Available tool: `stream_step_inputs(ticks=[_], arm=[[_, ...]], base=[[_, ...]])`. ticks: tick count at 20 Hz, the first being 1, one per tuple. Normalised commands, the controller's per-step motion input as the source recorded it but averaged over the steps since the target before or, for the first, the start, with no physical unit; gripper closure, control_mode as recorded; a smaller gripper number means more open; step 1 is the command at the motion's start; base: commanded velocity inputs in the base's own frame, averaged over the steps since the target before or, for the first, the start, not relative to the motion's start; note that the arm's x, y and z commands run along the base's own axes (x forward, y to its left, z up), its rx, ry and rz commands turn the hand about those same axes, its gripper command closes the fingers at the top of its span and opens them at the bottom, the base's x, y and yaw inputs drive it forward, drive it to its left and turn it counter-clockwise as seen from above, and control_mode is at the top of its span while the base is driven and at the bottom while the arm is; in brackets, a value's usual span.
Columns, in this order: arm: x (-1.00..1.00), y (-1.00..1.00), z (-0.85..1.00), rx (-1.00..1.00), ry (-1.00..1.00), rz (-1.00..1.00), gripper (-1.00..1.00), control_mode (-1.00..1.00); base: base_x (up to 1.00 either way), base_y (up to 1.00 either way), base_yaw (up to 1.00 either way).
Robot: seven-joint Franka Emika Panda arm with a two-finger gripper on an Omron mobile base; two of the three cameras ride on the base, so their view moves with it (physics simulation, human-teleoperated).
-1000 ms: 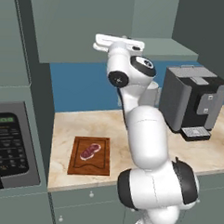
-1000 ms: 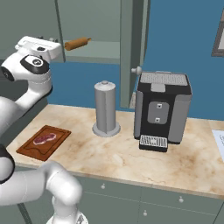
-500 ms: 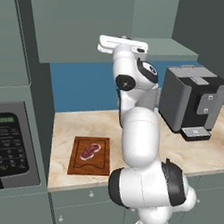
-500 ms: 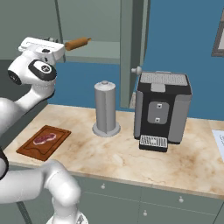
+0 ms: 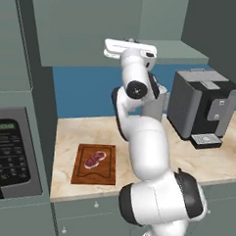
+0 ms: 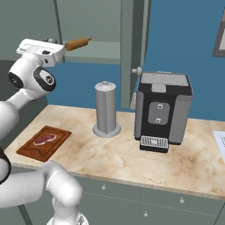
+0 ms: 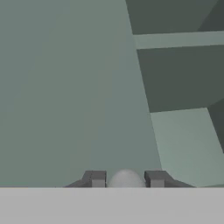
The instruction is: Open the cabinet, retrieve the rolling pin, and place it next to the meat on the cutting board to prepare for tenderizing.
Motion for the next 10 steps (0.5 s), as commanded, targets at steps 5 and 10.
stream_step_inputs(ticks=[5, 10], arm=[[-0.23, 0.57, -0.14, 0.00, 0.01, 0.04, 1.00, -1.00], [-0.35, 0.65, -0.17, 0.00, 0.01, 0.05, 1.00, -1.00]], base=[[0.00, 0.00, 0.00], [0.00, 0.00, 0.00]])
